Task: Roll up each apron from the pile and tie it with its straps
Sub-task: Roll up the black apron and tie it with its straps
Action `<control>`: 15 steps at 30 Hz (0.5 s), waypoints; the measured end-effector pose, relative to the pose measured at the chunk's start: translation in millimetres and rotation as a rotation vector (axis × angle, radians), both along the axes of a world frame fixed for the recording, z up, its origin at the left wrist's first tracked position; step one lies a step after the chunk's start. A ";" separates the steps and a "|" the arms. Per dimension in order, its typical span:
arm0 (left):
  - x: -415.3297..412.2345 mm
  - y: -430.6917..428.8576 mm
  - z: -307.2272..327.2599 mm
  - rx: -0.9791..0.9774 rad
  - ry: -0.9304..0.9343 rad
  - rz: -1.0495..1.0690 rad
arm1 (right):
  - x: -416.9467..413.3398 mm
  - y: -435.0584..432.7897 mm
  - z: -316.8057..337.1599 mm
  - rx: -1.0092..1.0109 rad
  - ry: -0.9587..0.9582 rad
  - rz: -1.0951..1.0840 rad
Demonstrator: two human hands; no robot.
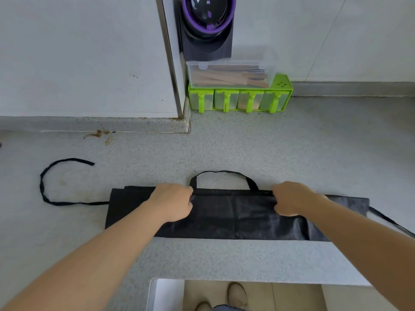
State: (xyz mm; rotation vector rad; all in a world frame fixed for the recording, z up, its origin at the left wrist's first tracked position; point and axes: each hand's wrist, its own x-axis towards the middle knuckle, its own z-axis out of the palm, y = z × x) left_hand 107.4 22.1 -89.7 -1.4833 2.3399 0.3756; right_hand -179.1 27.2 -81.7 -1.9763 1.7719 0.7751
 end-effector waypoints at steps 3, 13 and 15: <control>7.8 4.5 -9.2 -0.173 -0.007 -0.047 | -11.7 8.7 -3.6 -0.103 -0.081 -0.007; 13.4 7.1 -44.0 -0.527 0.123 0.018 | -18.8 16.8 -26.2 -0.487 -0.160 -0.011; 9.0 8.2 -44.2 -0.566 0.133 0.076 | -20.1 15.3 -27.1 -0.495 -0.159 -0.009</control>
